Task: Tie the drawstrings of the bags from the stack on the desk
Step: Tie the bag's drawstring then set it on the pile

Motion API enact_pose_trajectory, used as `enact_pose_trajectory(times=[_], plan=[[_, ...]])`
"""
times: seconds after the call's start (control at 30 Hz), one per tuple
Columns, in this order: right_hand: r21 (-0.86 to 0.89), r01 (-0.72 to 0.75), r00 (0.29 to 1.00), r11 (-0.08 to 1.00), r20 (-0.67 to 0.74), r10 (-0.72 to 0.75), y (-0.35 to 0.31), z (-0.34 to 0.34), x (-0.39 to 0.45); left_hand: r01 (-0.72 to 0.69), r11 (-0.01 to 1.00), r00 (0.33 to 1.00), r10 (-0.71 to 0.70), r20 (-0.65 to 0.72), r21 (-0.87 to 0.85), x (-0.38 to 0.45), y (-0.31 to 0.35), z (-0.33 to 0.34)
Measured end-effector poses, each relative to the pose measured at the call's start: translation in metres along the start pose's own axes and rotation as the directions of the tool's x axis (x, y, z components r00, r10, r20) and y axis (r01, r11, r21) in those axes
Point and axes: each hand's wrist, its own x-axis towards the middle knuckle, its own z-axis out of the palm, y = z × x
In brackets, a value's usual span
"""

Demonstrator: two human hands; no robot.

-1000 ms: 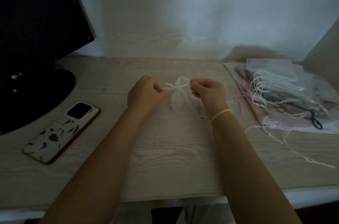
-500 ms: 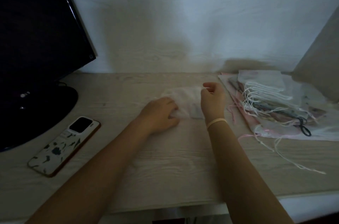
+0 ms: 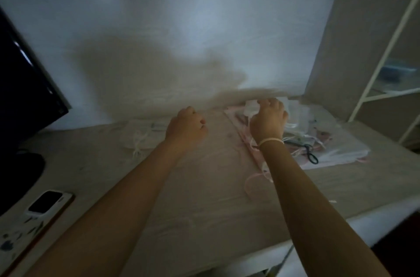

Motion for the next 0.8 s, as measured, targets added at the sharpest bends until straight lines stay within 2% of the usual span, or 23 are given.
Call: enact_pose_trajectory(times=[0.07, 0.1, 0.17, 0.3, 0.43, 0.57, 0.73, 0.8], plan=[[-0.191, -0.012, 0.992, 0.982, 0.122, 0.036, 0.023, -0.006, 0.009, -0.040, 0.998, 0.999, 0.041, 0.022, -0.058, 0.007, 0.024, 0.004], [-0.229, -0.023, 0.983, 0.973, 0.170, 0.063, 0.037, -0.010, 0.014, -0.059, 0.995, 0.998, 0.062, 0.021, -0.086, 0.012, 0.040, 0.008], [-0.243, -0.007, 0.968, 0.970, 0.241, 0.067, 0.044, -0.012, 0.016, -0.060, 0.990, 0.997, 0.064, 0.030, -0.129, 0.014, 0.051, 0.013], [-0.214, 0.048, 0.975, 0.976, 0.221, 0.000, 0.051, -0.015, 0.015, -0.045, 0.983, 0.997, 0.056, 0.057, -0.178, 0.015, 0.065, 0.023], [-0.153, 0.015, 0.967, 0.988, 0.255, 0.025, 0.056, -0.016, 0.015, 0.002, 0.976, 0.998, 0.012, 0.063, -0.220, 0.014, 0.065, 0.030], [0.005, 0.013, 0.989, 1.000, 0.150, -0.013, 0.046, -0.017, 0.015, 0.091, 0.953, 0.993, -0.067, 0.092, -0.288, 0.010, 0.054, 0.035], [0.313, 0.215, 0.964, 0.925, 0.083, -0.252, -0.007, -0.009, 0.002, 0.232, 0.852, 0.968, -0.251, 0.023, -0.469, -0.001, 0.030, 0.030], [0.345, 0.249, 0.943, 0.905, 0.126, -0.308, -0.026, 0.003, -0.010, 0.255, 0.909, 0.960, -0.278, -0.024, -0.330, -0.008, 0.012, 0.028]])
